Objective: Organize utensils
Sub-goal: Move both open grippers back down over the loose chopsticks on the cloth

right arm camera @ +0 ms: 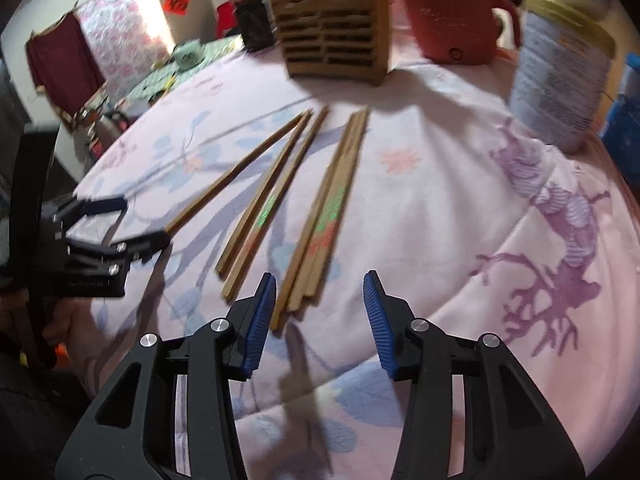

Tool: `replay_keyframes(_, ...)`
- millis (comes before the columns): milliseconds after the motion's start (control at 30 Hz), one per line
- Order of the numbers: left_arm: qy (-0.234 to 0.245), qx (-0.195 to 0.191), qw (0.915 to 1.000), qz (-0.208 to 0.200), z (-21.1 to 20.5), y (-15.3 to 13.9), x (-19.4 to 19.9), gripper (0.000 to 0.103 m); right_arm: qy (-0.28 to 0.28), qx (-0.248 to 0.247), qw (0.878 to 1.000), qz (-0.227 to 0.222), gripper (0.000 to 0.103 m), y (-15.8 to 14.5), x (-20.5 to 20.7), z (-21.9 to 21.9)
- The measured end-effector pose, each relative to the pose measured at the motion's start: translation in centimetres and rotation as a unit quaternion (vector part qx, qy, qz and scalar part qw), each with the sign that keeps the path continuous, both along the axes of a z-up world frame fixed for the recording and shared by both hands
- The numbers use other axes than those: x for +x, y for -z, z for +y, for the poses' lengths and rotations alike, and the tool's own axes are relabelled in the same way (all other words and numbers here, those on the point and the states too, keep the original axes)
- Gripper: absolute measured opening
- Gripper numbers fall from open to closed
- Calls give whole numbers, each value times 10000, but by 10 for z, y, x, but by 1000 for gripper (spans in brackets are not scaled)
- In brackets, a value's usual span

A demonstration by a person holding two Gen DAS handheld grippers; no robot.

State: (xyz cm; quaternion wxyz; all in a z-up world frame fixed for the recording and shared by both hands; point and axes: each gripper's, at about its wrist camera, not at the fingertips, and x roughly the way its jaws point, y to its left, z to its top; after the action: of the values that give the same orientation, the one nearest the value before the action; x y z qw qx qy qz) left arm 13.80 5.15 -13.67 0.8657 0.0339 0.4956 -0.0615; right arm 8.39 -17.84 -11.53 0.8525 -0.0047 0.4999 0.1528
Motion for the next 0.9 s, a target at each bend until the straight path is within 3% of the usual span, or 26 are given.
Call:
replay_keyframes(100,3,0,10000,0,0,0,0,99,194,-36,9998,77,46,4,1,-10)
replay_keyframes(300,7,-4,10000,2,0,0,0,99,-72,-446,9989,126,46,15,-10,-1)
replay_keyframes(433,8,-2,10000,1,1,0,0,99,-464,-221,9986,117,46,15,-8,20)
replay_keyframes(533,8,-1,10000,1,1,0,0,99,-735,-265,9969,40,36,15,-8,36)
replay_keyframes(700,22,-6,10000,1,0,0,-1,99,-181,348,9991,144,33,6,-4,5)
replay_keyframes(900,23,-1,10000,0,1,0,-1,99,-14,90,9996,264,35,15,-4,-1)
